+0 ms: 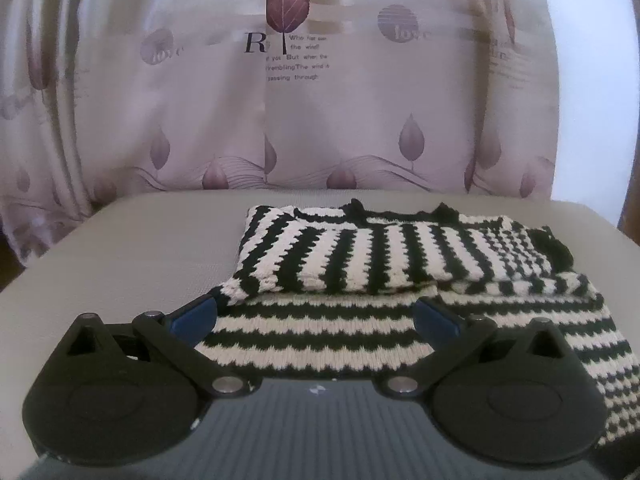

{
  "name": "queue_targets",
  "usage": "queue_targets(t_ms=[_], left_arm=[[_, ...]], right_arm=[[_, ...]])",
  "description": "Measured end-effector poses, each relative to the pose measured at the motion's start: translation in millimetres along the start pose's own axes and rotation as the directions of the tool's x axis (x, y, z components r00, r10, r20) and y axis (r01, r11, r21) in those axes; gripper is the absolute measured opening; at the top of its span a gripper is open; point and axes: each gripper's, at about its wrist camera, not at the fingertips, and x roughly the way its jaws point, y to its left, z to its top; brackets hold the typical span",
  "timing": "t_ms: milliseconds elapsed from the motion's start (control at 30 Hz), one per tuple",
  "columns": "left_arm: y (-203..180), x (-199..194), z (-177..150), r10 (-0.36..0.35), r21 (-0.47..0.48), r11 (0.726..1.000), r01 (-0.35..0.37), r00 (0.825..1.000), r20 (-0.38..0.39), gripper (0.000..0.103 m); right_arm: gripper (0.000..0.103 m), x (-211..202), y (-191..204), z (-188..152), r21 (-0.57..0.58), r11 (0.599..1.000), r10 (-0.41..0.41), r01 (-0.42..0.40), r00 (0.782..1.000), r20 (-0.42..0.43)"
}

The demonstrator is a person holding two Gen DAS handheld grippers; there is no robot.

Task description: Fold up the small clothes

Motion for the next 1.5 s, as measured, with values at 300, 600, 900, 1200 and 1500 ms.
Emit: queue_targets(t_ms=[300,600,900,1200,1500], left_arm=[[5.6,-34.9,2.1,0.037,0.007,0.999,-0.037,0.999,0.011,0.103],[10.2,-50.0,5.0,0.041,0.006,0.999,-0.041,0.999,0.014,0.103],[9.1,-59.5,5.5,0.032,0.019,0.999,-0.033,0.999,0.021,0.103],[6.3,-63.9,4.8,0.020,0.027,0.999,-0.020,1.000,0.007,0.103],[7.6,-67.5,2.6,0.007,0.031,0.999,-0.007,1.000,0.000,0.103]], right_arm=[[0.075,-28.9,17.0,1.4,0.006,1.000,0.020,-0.020,0.999,0.026],[0.075,-39.0,30.3,4.0,-0.016,1.000,0.002,-0.001,1.000,0.029],[0.076,-47.3,38.7,12.4,-0.035,0.999,-0.002,0.003,0.999,0.042],[0.077,-52.6,47.4,19.6,-0.052,0.998,-0.027,0.029,0.999,0.041],[0.078,-50.2,51.1,23.0,-0.064,0.997,-0.051,0.053,0.998,0.023]])
